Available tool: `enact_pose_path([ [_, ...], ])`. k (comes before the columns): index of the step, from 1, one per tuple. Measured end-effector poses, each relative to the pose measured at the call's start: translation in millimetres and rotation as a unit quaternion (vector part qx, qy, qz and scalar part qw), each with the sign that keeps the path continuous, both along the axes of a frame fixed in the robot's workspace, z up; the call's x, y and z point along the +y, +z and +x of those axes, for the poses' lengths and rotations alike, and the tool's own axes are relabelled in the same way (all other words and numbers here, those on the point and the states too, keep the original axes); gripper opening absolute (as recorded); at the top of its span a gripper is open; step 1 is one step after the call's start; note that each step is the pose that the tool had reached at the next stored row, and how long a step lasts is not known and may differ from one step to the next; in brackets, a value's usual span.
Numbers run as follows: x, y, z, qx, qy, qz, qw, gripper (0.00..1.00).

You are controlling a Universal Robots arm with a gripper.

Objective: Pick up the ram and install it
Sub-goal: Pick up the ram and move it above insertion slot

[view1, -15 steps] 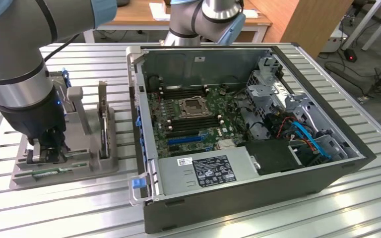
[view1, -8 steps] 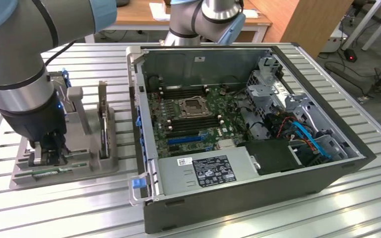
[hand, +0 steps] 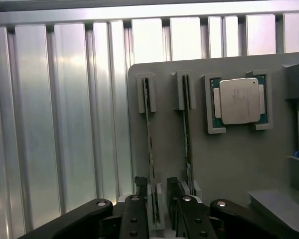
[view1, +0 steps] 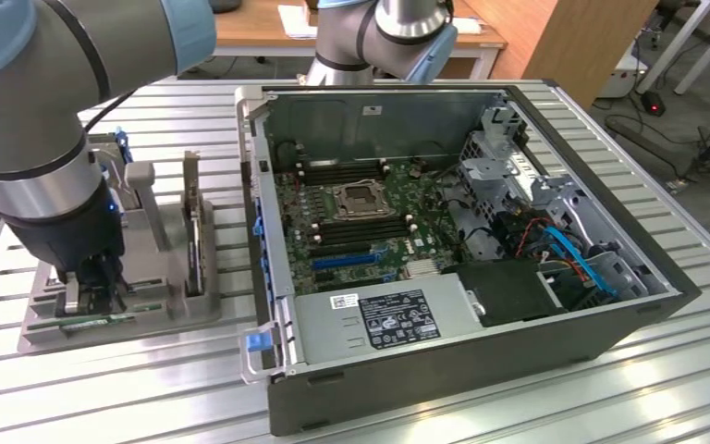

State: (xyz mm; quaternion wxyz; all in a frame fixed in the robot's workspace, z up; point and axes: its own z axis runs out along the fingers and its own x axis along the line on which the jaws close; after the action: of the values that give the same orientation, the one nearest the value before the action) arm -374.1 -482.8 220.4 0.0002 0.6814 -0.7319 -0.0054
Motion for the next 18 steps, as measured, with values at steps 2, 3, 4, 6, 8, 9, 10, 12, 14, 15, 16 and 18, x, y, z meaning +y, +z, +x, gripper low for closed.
enact_pose_path([
  [2,0.0,-2.3,-0.5,-0.0001,0.000,0.0001,1.0000,0.29],
  [3,0.0,-3.5,-0.8,-0.0001,0.000,0.0000,1.0000,0.29],
  [4,0.0,-4.4,-1.0,-0.0001,0.000,0.0000,1.0000,0.29],
  [6,0.0,-5.8,-1.4,0.0000,0.000,0.0000,1.0000,0.29],
  [8,0.0,-6.9,-1.6,-0.0001,0.000,0.0000,1.0000,0.29],
  [9,0.0,-7.5,-1.7,-0.0001,0.000,0.0000,1.0000,0.29],
  [10,0.0,-8.0,-1.8,-0.0001,0.000,0.0000,1.0000,0.29],
  [12,0.0,-8.7,-1.9,0.0000,0.000,0.0000,1.0000,0.29],
  [14,0.0,-9.7,-1.9,-0.0001,0.000,0.0001,1.0000,0.29],
  [15,0.0,-10.3,-1.9,-0.0001,0.000,0.0001,1.0000,0.29],
  [16,0.0,-10.9,-1.9,-0.0001,0.000,0.0000,1.0000,0.29],
  [18,0.0,-12.2,-1.9,-0.0001,0.000,0.0001,1.0000,0.29],
])
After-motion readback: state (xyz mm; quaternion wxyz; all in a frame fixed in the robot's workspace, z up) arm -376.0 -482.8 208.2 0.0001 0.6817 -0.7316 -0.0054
